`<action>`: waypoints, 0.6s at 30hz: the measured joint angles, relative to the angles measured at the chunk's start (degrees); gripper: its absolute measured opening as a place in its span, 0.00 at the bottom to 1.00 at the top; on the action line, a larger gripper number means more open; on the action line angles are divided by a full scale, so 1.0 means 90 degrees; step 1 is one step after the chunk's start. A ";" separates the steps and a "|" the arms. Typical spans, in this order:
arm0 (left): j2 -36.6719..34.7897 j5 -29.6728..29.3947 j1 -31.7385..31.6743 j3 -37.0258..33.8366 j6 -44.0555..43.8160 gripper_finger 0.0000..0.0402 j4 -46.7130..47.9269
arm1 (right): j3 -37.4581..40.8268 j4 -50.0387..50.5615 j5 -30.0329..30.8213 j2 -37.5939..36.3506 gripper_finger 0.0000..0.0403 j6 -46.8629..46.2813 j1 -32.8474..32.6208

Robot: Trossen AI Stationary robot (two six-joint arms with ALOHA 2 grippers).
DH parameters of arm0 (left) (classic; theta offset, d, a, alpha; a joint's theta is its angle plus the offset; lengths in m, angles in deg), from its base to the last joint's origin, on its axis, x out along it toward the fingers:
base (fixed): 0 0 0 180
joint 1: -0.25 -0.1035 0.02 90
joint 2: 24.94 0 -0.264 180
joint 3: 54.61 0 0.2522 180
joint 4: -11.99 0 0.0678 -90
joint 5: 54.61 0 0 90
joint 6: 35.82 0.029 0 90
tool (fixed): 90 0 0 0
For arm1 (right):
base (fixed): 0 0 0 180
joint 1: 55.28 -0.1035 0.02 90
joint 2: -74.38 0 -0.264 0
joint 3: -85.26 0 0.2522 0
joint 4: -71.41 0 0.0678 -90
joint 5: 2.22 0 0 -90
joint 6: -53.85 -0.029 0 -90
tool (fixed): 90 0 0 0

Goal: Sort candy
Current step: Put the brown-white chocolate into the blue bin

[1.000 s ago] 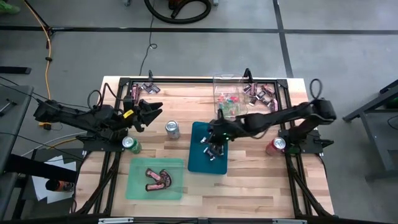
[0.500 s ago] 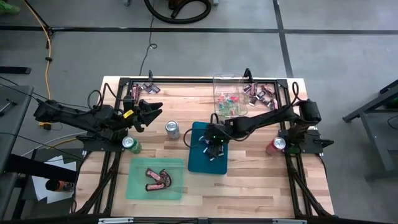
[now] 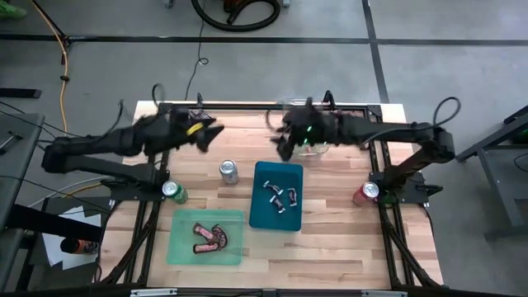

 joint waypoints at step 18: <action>0.3194 0.0428 -0.4642 0.0221 -0.0680 0.67 0.2380 | 0.0005 0.0970 -0.0194 -0.0138 0.52 0.0249 0.0614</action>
